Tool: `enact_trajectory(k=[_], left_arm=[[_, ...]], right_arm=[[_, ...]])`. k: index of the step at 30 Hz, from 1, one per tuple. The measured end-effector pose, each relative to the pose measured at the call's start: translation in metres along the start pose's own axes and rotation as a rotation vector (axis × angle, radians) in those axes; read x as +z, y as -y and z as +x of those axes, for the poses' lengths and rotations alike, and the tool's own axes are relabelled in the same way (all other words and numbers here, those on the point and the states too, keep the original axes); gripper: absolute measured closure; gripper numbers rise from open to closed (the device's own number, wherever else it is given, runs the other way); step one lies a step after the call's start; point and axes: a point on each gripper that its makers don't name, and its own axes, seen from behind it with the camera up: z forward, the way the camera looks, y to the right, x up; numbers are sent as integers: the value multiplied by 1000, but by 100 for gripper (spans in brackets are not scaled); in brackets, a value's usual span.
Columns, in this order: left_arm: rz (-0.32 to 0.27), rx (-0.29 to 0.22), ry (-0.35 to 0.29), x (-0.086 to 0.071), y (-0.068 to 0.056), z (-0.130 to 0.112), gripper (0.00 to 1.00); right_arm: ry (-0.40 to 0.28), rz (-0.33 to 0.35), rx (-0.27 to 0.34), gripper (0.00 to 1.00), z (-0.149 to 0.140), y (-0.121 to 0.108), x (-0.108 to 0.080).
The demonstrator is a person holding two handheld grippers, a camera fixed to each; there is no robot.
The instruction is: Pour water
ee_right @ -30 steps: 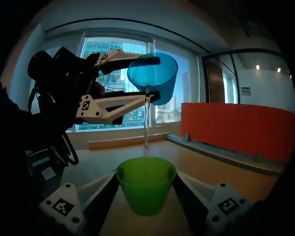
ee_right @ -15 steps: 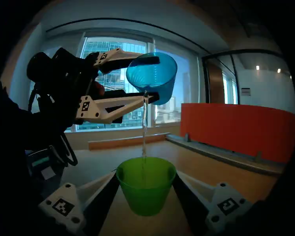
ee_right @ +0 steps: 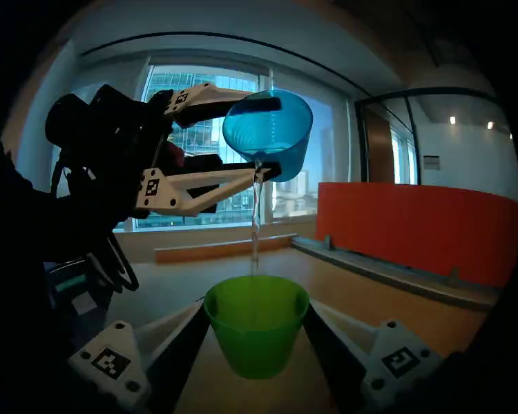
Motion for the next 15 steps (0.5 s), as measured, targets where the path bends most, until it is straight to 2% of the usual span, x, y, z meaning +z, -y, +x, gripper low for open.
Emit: enact_trajectory(k=[15], left_arm=[[4, 46, -1, 0, 4, 5, 15]], right_arm=[[-1, 0, -2, 10, 0, 1, 0]])
